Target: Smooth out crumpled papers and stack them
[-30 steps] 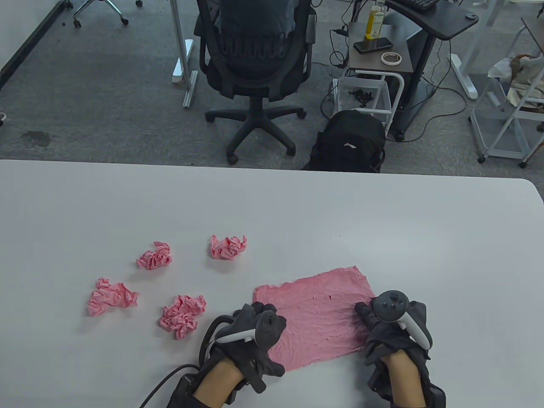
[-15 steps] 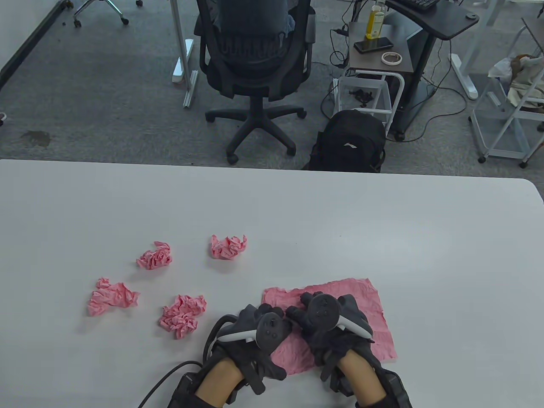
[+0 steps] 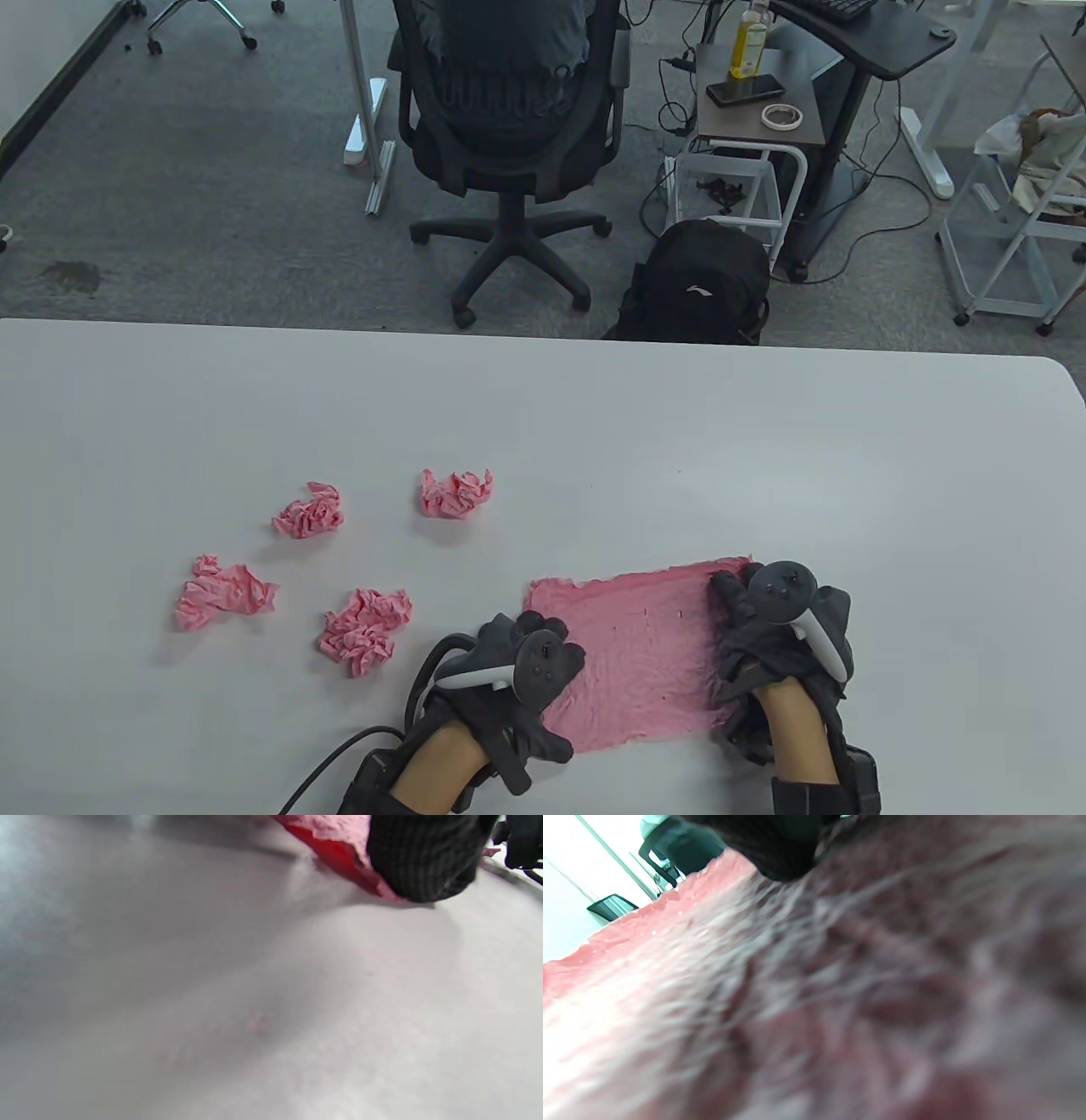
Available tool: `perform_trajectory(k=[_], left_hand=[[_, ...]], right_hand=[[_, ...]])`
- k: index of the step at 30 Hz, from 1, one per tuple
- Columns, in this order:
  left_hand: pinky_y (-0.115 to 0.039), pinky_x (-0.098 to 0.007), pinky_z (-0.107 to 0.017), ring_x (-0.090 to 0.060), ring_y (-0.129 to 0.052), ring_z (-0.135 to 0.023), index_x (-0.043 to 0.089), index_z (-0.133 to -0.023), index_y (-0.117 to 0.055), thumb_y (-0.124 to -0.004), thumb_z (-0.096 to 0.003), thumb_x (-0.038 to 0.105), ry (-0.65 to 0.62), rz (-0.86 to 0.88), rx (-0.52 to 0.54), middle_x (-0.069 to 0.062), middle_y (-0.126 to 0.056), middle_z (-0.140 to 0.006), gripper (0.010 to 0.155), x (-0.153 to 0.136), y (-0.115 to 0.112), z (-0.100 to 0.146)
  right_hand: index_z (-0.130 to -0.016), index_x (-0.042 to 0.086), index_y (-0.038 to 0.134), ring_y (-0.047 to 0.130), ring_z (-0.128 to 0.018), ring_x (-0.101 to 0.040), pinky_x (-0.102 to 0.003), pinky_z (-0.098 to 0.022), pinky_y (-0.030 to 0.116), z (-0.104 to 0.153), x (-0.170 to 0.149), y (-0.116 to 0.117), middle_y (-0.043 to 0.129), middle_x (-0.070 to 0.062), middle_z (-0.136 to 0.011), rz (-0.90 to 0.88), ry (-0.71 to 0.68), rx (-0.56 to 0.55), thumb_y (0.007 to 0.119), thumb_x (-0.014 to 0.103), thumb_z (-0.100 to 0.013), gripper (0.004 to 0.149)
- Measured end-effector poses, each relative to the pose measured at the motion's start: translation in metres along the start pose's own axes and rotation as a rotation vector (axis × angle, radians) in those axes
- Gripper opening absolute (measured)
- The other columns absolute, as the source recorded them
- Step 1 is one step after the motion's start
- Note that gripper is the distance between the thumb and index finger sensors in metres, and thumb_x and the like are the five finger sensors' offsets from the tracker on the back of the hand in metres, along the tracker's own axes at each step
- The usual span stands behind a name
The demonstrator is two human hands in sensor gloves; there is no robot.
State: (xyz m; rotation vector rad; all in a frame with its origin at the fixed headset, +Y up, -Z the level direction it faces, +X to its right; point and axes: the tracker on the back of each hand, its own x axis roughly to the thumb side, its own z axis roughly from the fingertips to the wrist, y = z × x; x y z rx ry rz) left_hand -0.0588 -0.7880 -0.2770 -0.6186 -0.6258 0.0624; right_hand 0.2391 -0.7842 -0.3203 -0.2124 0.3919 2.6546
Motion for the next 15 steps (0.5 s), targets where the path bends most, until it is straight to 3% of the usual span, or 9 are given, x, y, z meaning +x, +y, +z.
perform_trajectory(k=[2,4,6,8,10,11,12,15], left_hand=[[-0.018,-0.068,-0.077,-0.039,-0.004,-0.114,0.026,-0.116,-0.022,-0.08,-0.0426,0.069,0.011,0.004,0.004,-0.009,-0.006,-0.117,0.102,-0.001,0.001,-0.001],[-0.019,-0.068,-0.077,-0.04,-0.005,-0.114,0.025,-0.116,-0.023,-0.079,-0.0425,0.069,0.027,0.008,0.017,-0.01,-0.006,-0.117,0.102,-0.003,0.001,-0.001],[-0.018,-0.067,-0.077,-0.04,-0.005,-0.114,0.025,-0.116,-0.022,-0.079,-0.0427,0.069,0.037,0.02,0.022,-0.009,-0.006,-0.117,0.103,-0.006,0.001,-0.001],[-0.018,-0.067,-0.077,-0.04,-0.005,-0.114,0.024,-0.116,-0.023,-0.079,-0.0425,0.069,0.05,0.031,0.029,-0.01,-0.006,-0.117,0.103,-0.008,0.001,-0.001],[-0.018,-0.068,-0.077,-0.04,-0.004,-0.114,0.023,-0.116,-0.023,-0.078,-0.0428,0.069,0.068,0.035,0.022,-0.009,-0.006,-0.117,0.103,-0.011,0.002,0.001],[-0.017,-0.067,-0.077,-0.039,-0.004,-0.114,0.025,-0.116,-0.022,-0.078,-0.0431,0.069,0.062,0.045,0.024,-0.01,-0.005,-0.117,0.102,-0.012,0.002,0.001],[-0.016,-0.067,-0.077,-0.039,-0.004,-0.114,0.025,-0.116,-0.022,-0.079,-0.043,0.069,0.06,0.05,0.026,-0.009,-0.005,-0.117,0.102,-0.012,0.001,0.001],[-0.016,-0.068,-0.077,-0.039,-0.003,-0.114,0.025,-0.116,-0.021,-0.078,-0.0431,0.069,0.063,0.046,0.011,-0.009,-0.004,-0.116,0.102,-0.012,0.002,0.0]], right_hand=[[-0.106,0.024,0.044,0.004,-0.101,-0.037,-0.058,-0.07,0.014,0.016,0.024,0.0,0.015,-0.01,-0.115,0.071,-0.167,0.0,0.069,0.019,-0.052,0.06],[-0.107,0.025,0.044,0.011,-0.102,-0.039,-0.059,-0.07,0.021,0.035,0.062,0.017,0.021,-0.012,-0.116,0.112,-0.352,0.007,0.069,0.02,-0.051,0.061],[-0.107,0.026,0.044,0.015,-0.102,-0.041,-0.06,-0.071,0.024,0.046,0.092,0.043,0.024,-0.012,-0.116,0.144,-0.502,0.128,0.068,0.022,-0.052,0.06],[-0.107,0.026,0.039,0.015,-0.102,-0.041,-0.059,-0.07,0.025,0.049,0.109,0.065,0.02,-0.011,-0.116,0.192,-0.54,0.292,0.068,0.024,-0.052,0.062],[-0.105,0.027,0.021,0.011,-0.101,-0.041,-0.058,-0.071,0.023,0.044,0.107,0.07,0.013,-0.011,-0.115,0.229,-0.47,0.373,0.068,0.024,-0.052,0.07],[-0.105,0.031,0.022,0.008,-0.102,-0.035,-0.055,-0.071,0.02,0.037,0.097,0.065,0.01,-0.006,-0.115,0.175,-0.457,0.391,0.069,0.024,-0.052,0.071],[-0.106,0.026,0.036,0.008,-0.101,-0.035,-0.054,-0.071,0.019,0.033,0.088,0.06,0.012,-0.005,-0.114,0.129,-0.412,0.38,0.07,0.022,-0.051,0.065],[-0.106,0.027,0.037,0.005,-0.101,-0.032,-0.053,-0.071,0.015,0.021,0.044,0.033,0.012,-0.002,-0.114,-0.017,-0.196,0.351,0.074,0.016,-0.049,0.069]])
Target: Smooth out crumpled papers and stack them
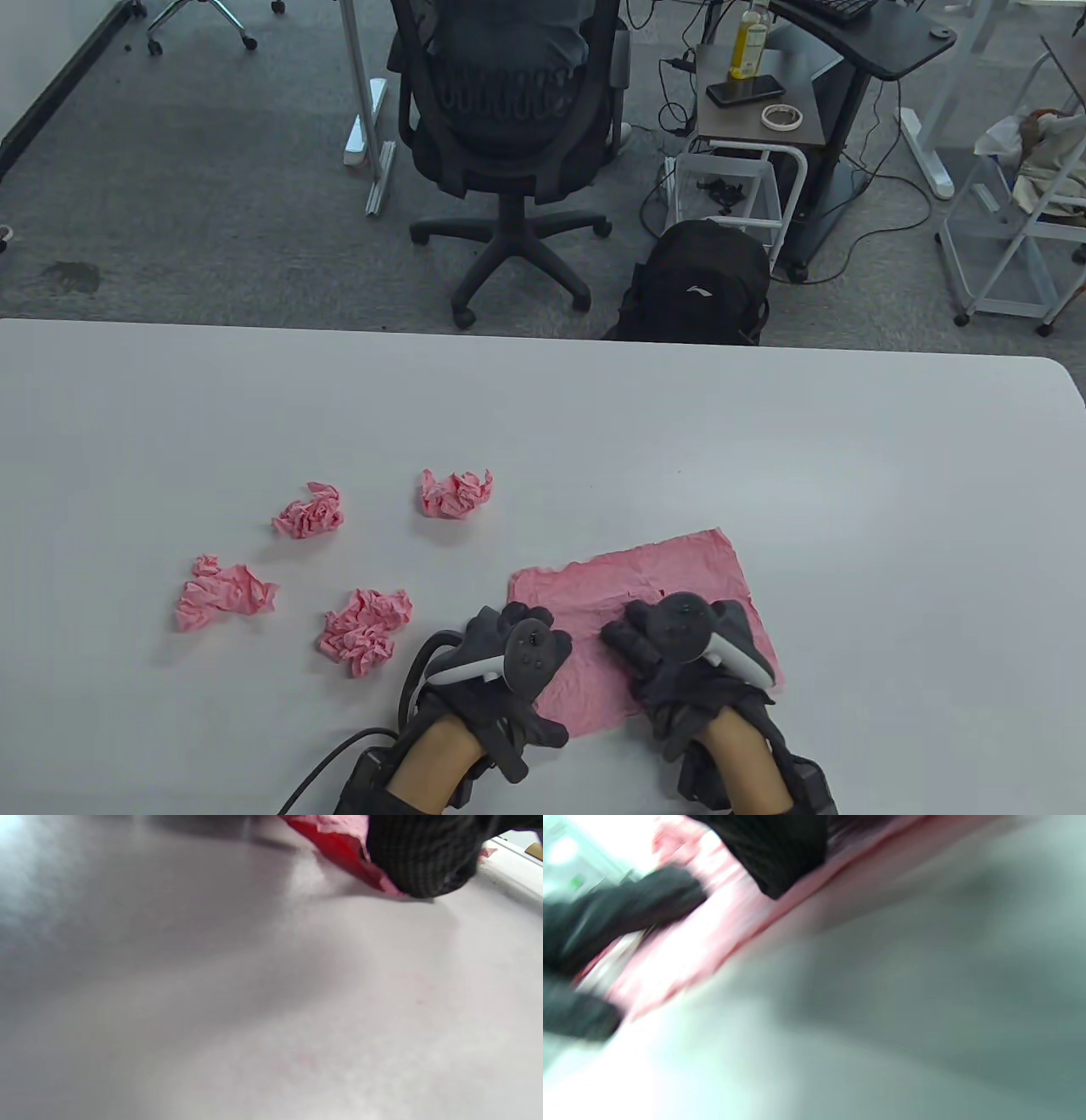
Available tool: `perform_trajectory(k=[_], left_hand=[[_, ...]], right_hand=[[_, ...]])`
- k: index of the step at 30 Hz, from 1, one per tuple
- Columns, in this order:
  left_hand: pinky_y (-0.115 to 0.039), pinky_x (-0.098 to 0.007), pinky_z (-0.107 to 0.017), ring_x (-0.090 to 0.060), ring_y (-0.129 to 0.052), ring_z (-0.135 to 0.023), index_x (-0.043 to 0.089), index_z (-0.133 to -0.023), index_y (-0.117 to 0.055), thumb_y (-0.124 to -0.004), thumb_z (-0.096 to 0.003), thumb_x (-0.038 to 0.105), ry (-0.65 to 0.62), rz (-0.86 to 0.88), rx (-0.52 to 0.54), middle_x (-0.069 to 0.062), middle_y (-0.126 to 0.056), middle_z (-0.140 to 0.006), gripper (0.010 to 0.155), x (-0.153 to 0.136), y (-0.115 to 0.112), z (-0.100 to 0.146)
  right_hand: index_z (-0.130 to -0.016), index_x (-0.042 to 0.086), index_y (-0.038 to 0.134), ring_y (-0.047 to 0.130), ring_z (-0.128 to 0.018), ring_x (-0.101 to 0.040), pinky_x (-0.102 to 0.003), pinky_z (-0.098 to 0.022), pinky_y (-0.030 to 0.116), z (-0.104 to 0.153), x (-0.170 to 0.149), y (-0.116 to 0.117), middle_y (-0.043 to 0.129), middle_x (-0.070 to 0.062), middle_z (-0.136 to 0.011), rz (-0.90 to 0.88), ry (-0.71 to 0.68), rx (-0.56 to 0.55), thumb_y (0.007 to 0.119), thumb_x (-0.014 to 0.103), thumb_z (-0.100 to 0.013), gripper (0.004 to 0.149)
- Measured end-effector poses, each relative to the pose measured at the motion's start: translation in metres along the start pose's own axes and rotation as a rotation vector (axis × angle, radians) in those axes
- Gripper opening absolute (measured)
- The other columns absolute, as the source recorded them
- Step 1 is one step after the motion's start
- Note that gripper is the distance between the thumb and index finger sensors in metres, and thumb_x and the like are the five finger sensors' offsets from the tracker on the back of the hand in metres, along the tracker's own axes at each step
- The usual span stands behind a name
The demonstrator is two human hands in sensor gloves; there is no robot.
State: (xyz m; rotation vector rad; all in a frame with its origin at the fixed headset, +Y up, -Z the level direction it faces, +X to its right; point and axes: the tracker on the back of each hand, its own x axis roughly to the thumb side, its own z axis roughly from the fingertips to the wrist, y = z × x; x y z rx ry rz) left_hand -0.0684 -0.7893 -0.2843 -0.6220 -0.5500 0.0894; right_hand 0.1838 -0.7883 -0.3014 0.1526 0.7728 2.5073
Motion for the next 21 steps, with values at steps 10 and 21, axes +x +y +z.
perform_trajectory(k=[10,21], left_hand=[[-0.015,-0.068,-0.076,-0.04,-0.002,-0.113,0.024,-0.115,-0.021,-0.078,-0.0445,0.067,-0.025,-0.003,-0.01,-0.009,-0.004,-0.116,0.1,0.0,-0.003,0.004],[-0.017,-0.069,-0.076,-0.042,-0.003,-0.113,0.023,-0.115,-0.023,-0.08,-0.0448,0.064,-0.053,-0.015,-0.03,-0.011,-0.005,-0.116,0.1,0.001,-0.002,0.005]], right_hand=[[-0.106,0.023,0.045,0.033,-0.1,-0.053,-0.067,-0.067,0.03,0.023,-0.049,-0.047,0.044,-0.018,-0.115,-0.071,0.123,-0.445,0.072,0.021,-0.051,0.061],[-0.09,0.015,0.075,0.058,-0.09,-0.052,-0.069,-0.066,0.039,0.0,-0.038,-0.049,0.069,-0.021,-0.094,0.176,0.356,-0.559,0.085,0.036,-0.049,0.047]])
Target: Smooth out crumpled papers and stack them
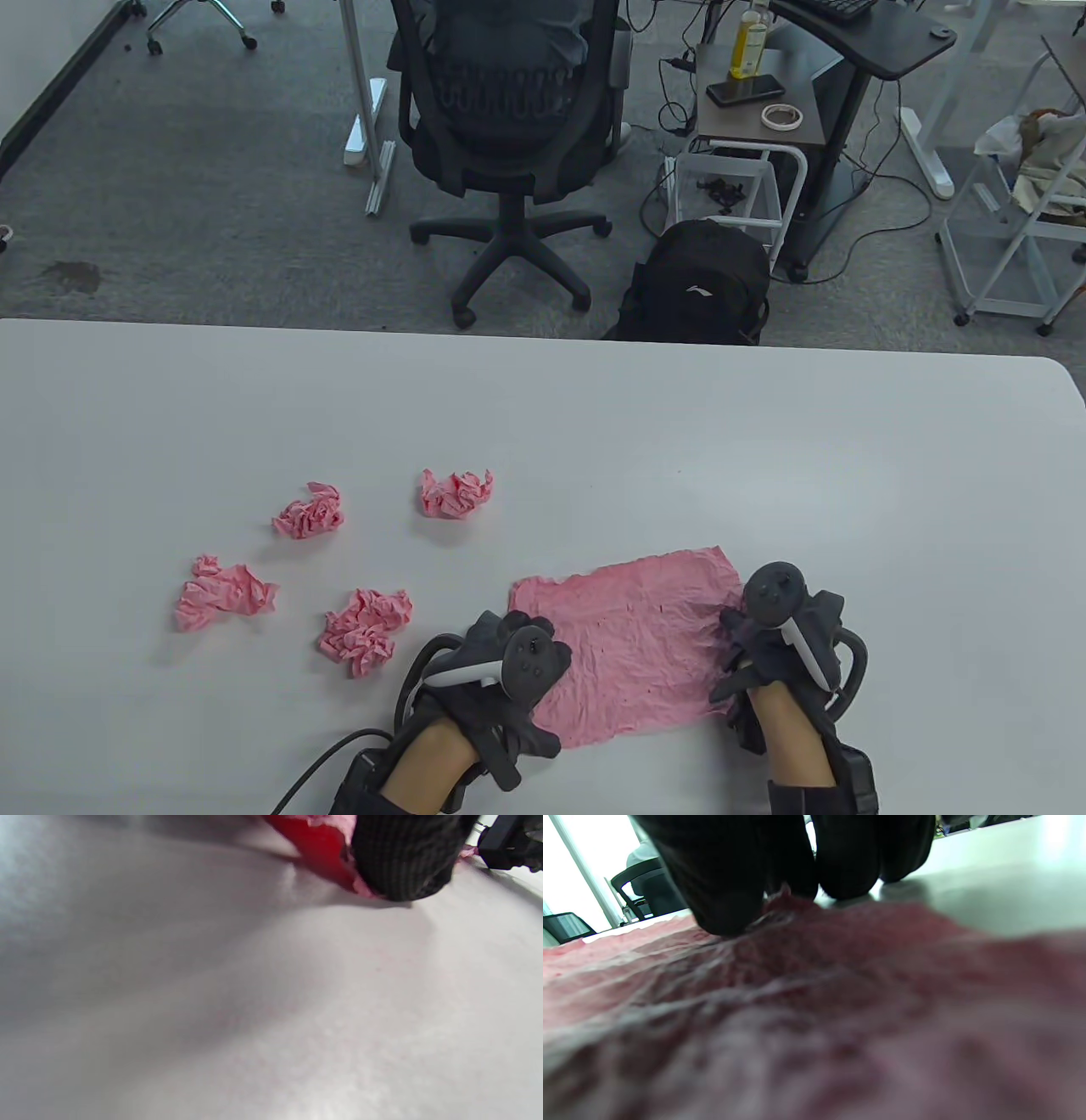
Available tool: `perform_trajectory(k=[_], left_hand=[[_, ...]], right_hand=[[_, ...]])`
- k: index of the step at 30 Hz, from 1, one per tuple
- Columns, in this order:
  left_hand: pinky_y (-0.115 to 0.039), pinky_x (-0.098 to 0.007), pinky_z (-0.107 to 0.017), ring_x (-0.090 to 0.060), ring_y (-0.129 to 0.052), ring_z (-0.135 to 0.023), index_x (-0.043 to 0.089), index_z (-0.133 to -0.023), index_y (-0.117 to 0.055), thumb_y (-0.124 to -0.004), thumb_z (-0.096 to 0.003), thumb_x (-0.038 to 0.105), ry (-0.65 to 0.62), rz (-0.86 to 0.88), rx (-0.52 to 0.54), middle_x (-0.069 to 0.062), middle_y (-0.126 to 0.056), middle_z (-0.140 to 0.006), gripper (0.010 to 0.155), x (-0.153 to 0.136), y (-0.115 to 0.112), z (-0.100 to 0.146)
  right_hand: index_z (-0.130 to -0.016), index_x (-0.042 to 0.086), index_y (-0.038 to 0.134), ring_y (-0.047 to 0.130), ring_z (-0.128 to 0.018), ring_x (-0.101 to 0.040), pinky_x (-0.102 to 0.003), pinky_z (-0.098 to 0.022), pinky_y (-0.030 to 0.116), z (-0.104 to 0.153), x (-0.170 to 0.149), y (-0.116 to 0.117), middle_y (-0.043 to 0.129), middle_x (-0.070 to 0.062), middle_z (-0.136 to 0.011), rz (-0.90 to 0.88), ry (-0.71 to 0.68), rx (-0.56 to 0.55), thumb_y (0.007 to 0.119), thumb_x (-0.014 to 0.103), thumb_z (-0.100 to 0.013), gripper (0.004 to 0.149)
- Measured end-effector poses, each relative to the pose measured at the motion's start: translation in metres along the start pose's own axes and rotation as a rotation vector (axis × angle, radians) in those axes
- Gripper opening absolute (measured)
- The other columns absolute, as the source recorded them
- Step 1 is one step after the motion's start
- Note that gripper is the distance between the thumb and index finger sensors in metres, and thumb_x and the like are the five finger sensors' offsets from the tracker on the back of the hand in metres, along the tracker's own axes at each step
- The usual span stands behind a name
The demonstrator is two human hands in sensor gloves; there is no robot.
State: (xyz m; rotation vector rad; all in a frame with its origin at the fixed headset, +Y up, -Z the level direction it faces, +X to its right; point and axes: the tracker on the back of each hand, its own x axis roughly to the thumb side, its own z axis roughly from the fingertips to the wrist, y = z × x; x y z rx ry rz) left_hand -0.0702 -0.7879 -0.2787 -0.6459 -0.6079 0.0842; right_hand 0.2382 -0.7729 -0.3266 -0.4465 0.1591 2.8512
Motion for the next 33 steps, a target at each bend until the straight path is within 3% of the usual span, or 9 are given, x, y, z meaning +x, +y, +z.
perform_trajectory(k=[2,5,9,14,17,20,24,28,33], left_hand=[[-0.017,-0.069,-0.076,-0.042,-0.003,-0.113,0.024,-0.115,-0.023,-0.08,-0.0447,0.064,-0.001,-0.001,0.005,-0.01,-0.005,-0.116,0.1,0.0,-0.001,0.0],[-0.016,-0.069,-0.076,-0.041,-0.003,-0.113,0.024,-0.115,-0.023,-0.08,-0.0448,0.063,0.001,0.003,0.002,-0.01,-0.005,-0.116,0.1,0.0,0.0,0.0],[-0.016,-0.069,-0.076,-0.041,-0.003,-0.113,0.024,-0.115,-0.022,-0.08,-0.0448,0.064,0.003,0.0,0.005,-0.01,-0.005,-0.116,0.099,0.0,-0.001,0.001],[-0.016,-0.069,-0.076,-0.041,-0.003,-0.113,0.024,-0.115,-0.022,-0.08,-0.0448,0.064,0.006,0.001,0.004,-0.01,-0.004,-0.116,0.099,0.001,-0.001,0.001],[-0.015,-0.068,-0.076,-0.04,-0.002,-0.113,0.024,-0.115,-0.022,-0.08,-0.0448,0.063,0.004,0.012,0.009,-0.009,-0.004,-0.116,0.099,0.0,-0.002,0.001],[-0.016,-0.068,-0.076,-0.041,-0.002,-0.113,0.024,-0.115,-0.022,-0.08,-0.0447,0.064,0.004,0.008,0.009,-0.01,-0.004,-0.116,0.099,0.0,-0.002,0.001],[-0.015,-0.068,-0.076,-0.04,-0.003,-0.113,0.024,-0.115,-0.023,-0.08,-0.0448,0.063,0.0,0.016,0.019,-0.01,-0.005,-0.116,0.098,0.0,-0.002,0.002],[-0.018,-0.069,-0.076,-0.041,-0.006,-0.113,0.024,-0.116,-0.025,-0.08,-0.0448,0.062,-0.007,0.001,0.03,-0.01,-0.007,-0.117,0.098,0.0,-0.001,0.003],[-0.029,-0.068,-0.077,-0.042,-0.018,-0.115,0.022,-0.115,-0.03,-0.081,-0.046,0.058,0.005,0.009,0.261,-0.011,-0.018,-0.118,0.093,-0.006,0.018,0.018]], right_hand=[[-0.082,0.014,0.083,0.06,-0.09,-0.052,-0.068,-0.066,0.04,0.002,0.005,0.0,0.071,-0.02,-0.095,-0.019,-0.041,-0.016,0.088,0.029,-0.047,0.038],[-0.083,0.017,0.081,0.064,-0.09,-0.054,-0.068,-0.064,0.049,0.008,0.002,-0.006,0.072,-0.023,-0.101,-0.134,-0.107,-0.031,0.087,0.03,-0.046,0.039],[-0.085,0.017,0.072,0.096,-0.065,-0.036,-0.058,-0.052,0.073,0.014,-0.017,-0.018,0.094,-0.008,-0.073,-0.55,-0.095,0.001,0.087,0.022,-0.044,0.044],[-0.104,0.003,0.029,0.087,-0.061,-0.034,-0.06,-0.053,0.067,0.008,-0.034,-0.01,0.079,-0.008,-0.075,-0.852,-0.064,0.291,0.088,0.024,-0.045,0.086],[-0.102,-0.002,0.037,0.089,-0.051,-0.03,-0.059,-0.048,0.07,0.005,-0.041,0.0,0.081,-0.004,-0.064,-0.967,-0.041,0.404,0.088,0.026,-0.045,0.081],[-0.099,0.006,0.06,0.088,-0.054,-0.03,-0.059,-0.049,0.069,0.001,-0.042,0.005,0.081,-0.002,-0.063,-1.025,-0.098,0.475,0.082,0.033,-0.05,0.06],[-0.09,0.017,0.075,0.087,-0.069,-0.046,-0.057,-0.046,0.073,0.003,-0.042,0.004,0.085,-0.017,-0.082,-1.066,-0.084,0.398,0.079,0.032,-0.05,0.043],[-0.086,0.012,0.078,0.105,-0.048,-0.035,-0.045,-0.03,0.088,0.001,-0.04,-0.001,0.101,-0.015,-0.068,-1.104,-0.127,0.33,0.08,0.026,-0.049,0.04],[-0.09,0.013,0.074,0.108,-0.045,-0.029,-0.04,-0.027,0.091,0.0,-0.043,-0.01,0.102,-0.01,-0.067,-1.318,-0.182,0.057,0.08,0.027,-0.049,0.043]])
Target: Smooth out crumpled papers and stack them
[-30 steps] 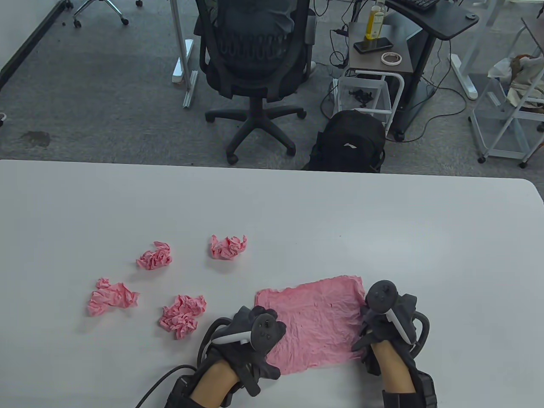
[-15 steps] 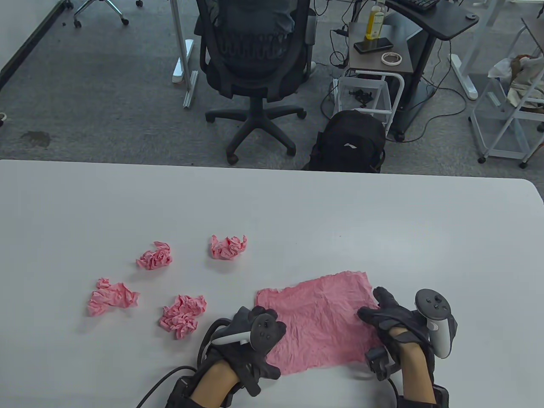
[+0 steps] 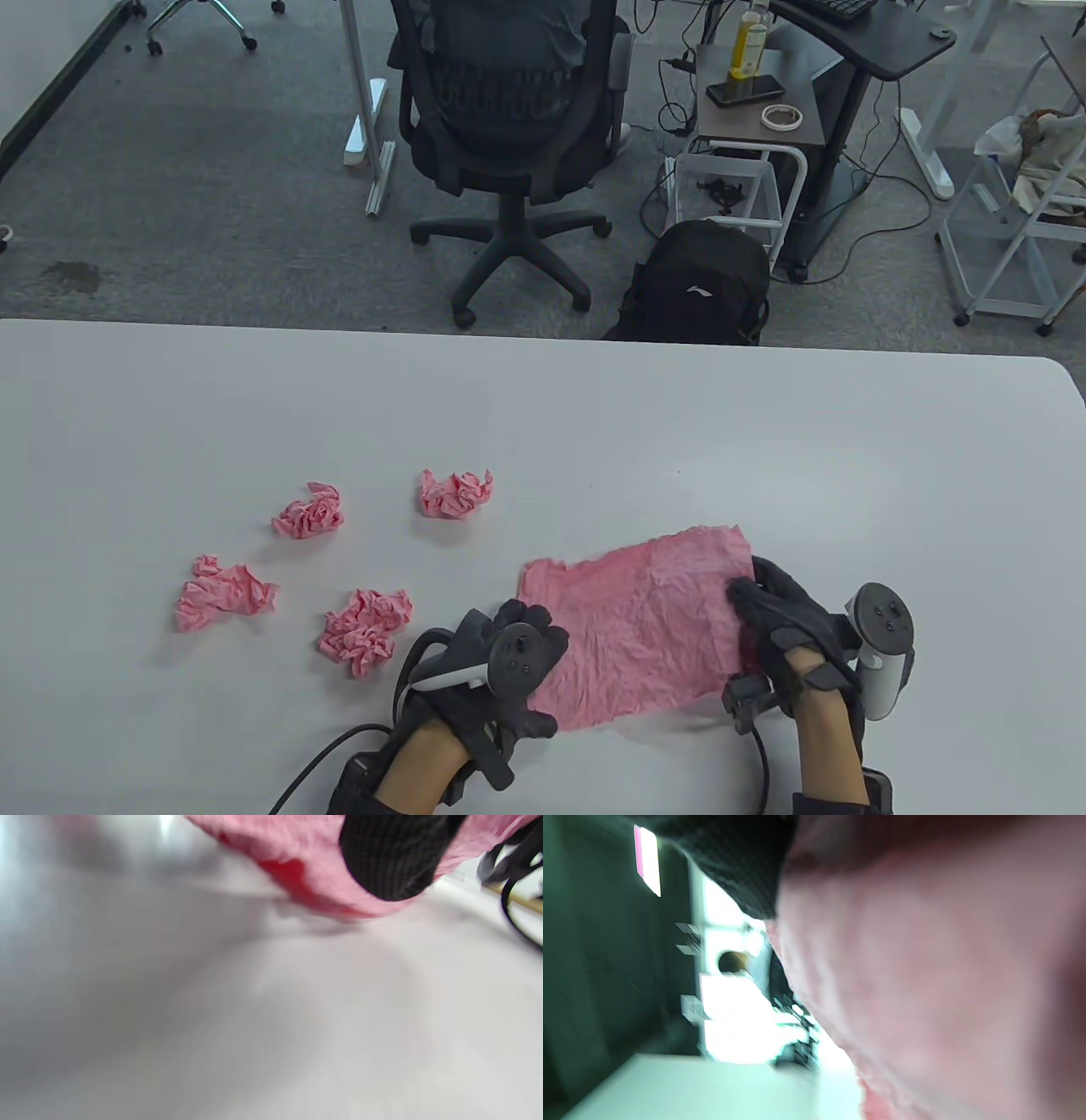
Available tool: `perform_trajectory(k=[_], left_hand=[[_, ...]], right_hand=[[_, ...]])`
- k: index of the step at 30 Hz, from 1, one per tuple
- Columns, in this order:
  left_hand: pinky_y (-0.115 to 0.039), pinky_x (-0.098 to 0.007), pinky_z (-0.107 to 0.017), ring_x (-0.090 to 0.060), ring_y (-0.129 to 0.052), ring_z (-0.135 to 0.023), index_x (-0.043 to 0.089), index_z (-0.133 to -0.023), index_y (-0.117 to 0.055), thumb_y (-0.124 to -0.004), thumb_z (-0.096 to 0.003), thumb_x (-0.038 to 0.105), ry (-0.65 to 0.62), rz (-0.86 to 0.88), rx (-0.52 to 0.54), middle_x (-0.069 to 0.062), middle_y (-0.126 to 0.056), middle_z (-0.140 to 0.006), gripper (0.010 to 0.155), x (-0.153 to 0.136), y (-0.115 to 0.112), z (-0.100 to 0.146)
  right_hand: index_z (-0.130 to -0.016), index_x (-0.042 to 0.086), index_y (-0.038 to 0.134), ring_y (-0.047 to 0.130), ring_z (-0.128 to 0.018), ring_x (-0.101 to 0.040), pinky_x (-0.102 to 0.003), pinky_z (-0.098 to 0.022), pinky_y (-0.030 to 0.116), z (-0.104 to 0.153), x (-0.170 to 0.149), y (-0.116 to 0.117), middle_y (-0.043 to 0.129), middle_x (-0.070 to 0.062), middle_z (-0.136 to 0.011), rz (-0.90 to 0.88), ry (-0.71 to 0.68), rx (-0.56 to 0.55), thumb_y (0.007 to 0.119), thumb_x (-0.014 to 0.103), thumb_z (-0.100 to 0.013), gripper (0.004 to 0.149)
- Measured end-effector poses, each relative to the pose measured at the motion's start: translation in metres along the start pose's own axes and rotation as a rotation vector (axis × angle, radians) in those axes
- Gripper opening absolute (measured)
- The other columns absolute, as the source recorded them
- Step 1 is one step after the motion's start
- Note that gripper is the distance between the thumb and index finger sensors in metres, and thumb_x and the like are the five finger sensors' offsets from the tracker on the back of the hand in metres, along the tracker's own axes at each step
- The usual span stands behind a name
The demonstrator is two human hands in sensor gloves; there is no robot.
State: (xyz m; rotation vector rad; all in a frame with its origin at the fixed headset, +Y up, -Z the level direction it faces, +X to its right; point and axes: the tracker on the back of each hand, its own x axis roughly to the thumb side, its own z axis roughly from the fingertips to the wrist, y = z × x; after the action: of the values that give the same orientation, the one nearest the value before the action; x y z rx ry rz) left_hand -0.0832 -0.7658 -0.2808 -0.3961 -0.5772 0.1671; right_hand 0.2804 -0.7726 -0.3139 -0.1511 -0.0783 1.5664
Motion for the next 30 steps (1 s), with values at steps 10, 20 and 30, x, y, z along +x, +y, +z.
perform_trajectory(k=[10,20,30], left_hand=[[-0.035,-0.069,-0.077,-0.044,-0.028,-0.115,0.021,-0.115,-0.037,-0.081,-0.0472,0.056,0.16,0.039,0.308,-0.013,-0.027,-0.119,0.088,-0.028,0.028,0.026],[-0.035,-0.069,-0.077,-0.045,-0.027,-0.115,0.021,-0.116,-0.037,-0.08,-0.048,0.055,0.257,0.086,0.334,-0.013,-0.027,-0.119,0.087,-0.056,0.038,0.046],[-0.037,-0.067,-0.077,-0.044,-0.03,-0.115,0.02,-0.115,-0.039,-0.083,-0.0488,0.049,0.573,0.144,0.244,-0.014,-0.029,-0.119,0.085,-0.1,0.044,0.078]], right_hand=[[-0.099,0.007,0.055,0.098,-0.063,-0.04,-0.049,-0.04,0.085,0.018,-0.006,-0.06,0.089,-0.018,-0.083,-0.046,-0.022,-0.604,0.072,0.024,-0.052,0.053],[-0.106,0.011,0.021,0.04,-0.094,-0.059,-0.069,-0.06,0.047,0.029,0.019,-0.064,0.028,-0.03,-0.109,0.545,0.06,-0.562,0.08,0.033,-0.053,0.082],[-0.107,0.01,0.034,0.022,-0.096,-0.056,-0.069,-0.065,0.032,0.043,0.048,-0.045,0.017,-0.025,-0.109,0.766,-0.181,-0.622,0.079,0.036,-0.055,0.073]])
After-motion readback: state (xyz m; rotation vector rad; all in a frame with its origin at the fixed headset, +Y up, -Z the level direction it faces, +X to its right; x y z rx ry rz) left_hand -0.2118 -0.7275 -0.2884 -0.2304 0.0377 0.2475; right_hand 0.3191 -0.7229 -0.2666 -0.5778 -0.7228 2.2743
